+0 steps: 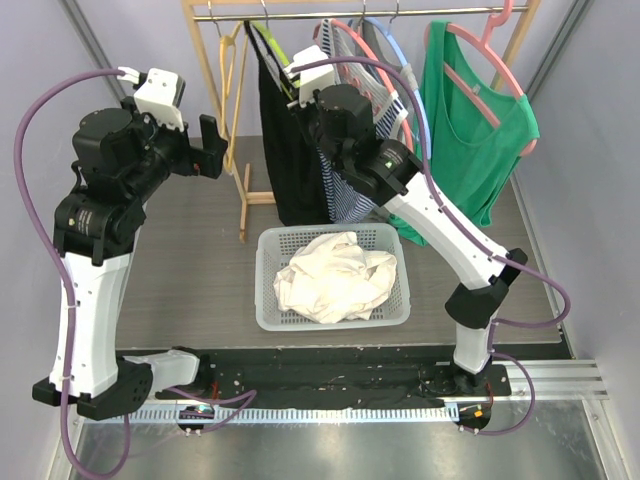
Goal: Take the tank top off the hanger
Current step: Pick up the hanger from the clothesline.
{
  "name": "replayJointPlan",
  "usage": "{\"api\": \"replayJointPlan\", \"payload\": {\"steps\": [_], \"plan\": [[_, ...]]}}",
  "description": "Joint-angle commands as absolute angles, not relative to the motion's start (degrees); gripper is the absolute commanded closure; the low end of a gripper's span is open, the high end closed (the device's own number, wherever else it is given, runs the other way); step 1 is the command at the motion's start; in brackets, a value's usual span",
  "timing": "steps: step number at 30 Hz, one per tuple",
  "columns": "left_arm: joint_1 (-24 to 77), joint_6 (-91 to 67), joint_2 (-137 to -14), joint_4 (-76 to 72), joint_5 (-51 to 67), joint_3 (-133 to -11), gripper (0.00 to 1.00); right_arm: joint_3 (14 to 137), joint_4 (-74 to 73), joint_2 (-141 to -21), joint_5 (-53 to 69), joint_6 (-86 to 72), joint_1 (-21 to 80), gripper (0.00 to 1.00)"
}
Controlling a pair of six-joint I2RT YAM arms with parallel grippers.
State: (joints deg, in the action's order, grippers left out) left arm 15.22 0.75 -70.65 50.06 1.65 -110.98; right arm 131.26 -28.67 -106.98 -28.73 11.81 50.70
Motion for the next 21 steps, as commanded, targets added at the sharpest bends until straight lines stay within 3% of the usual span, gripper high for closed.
{"api": "replayJointPlan", "payload": {"steps": [1,2,11,21], "plan": [[14.94,2.2,-69.43,49.04,1.67,-110.92,0.0,132.72,-28.04,-103.8,-26.72,12.22,50.98,0.96],[14.94,2.2,-69.35,49.04,1.76,-110.92,0.0,132.63,-27.86,-103.8,-26.37,12.48,50.98,0.99],[14.94,2.72,-69.08,49.22,1.5,-110.92,0.0,129.73,-19.35,-102.31,-28.56,14.24,50.89,0.99],[14.94,3.6,-68.2,49.13,0.53,-109.6,0.0,127.02,-7.59,-99.42,-42.44,14.15,50.8,0.99]]}}
